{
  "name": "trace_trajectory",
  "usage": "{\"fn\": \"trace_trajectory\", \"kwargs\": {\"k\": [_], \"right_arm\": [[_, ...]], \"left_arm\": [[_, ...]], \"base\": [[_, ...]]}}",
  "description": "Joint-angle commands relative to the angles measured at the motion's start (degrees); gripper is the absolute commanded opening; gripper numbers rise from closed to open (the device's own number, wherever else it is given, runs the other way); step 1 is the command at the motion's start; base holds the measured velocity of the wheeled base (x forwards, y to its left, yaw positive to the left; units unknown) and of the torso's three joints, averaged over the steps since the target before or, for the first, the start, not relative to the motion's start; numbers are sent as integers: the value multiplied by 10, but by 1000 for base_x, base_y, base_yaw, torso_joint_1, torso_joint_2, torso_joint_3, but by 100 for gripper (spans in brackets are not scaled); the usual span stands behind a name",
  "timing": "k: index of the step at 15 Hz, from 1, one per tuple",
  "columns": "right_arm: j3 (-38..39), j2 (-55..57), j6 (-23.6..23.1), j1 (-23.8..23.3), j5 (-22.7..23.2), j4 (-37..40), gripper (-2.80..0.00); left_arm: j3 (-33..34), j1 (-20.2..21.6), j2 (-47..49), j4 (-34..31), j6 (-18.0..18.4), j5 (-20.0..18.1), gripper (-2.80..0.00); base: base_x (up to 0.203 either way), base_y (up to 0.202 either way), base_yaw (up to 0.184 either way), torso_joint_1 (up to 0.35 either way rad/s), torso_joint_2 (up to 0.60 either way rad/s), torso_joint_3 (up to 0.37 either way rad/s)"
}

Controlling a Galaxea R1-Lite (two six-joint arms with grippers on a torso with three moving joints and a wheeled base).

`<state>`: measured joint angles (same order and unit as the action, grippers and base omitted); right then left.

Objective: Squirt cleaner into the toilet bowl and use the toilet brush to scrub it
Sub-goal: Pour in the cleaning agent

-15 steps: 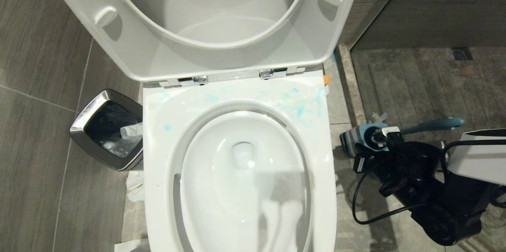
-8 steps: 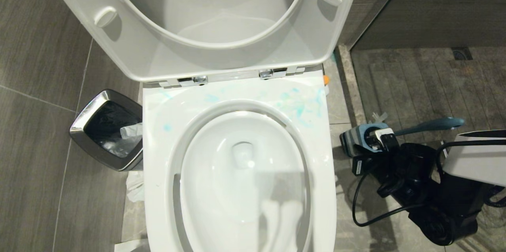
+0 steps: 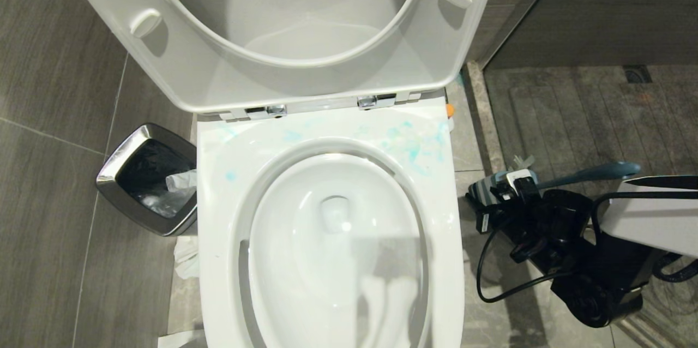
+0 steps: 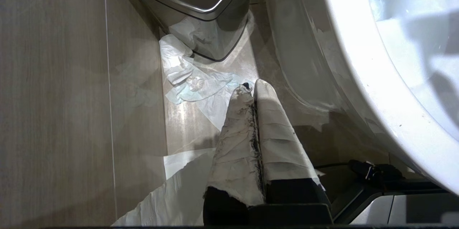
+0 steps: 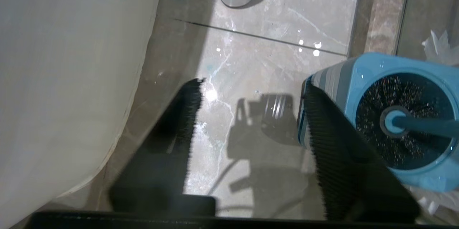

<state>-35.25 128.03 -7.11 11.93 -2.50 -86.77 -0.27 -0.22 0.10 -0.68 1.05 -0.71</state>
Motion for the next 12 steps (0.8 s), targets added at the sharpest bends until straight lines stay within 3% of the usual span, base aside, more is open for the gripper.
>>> {"fn": "trace_trajectory", "kwargs": {"k": [1,12], "right_arm": [[-10,5,-5,1,2,-4,0],[-5,13,-17,2,0,28,0]], "left_arm": [[0,0,1,0,0,0,-280],[0,0,1,0,0,0,-280]], "base": [[0,0,0,0,0,0],[0,0,0,0,0,0]]}}
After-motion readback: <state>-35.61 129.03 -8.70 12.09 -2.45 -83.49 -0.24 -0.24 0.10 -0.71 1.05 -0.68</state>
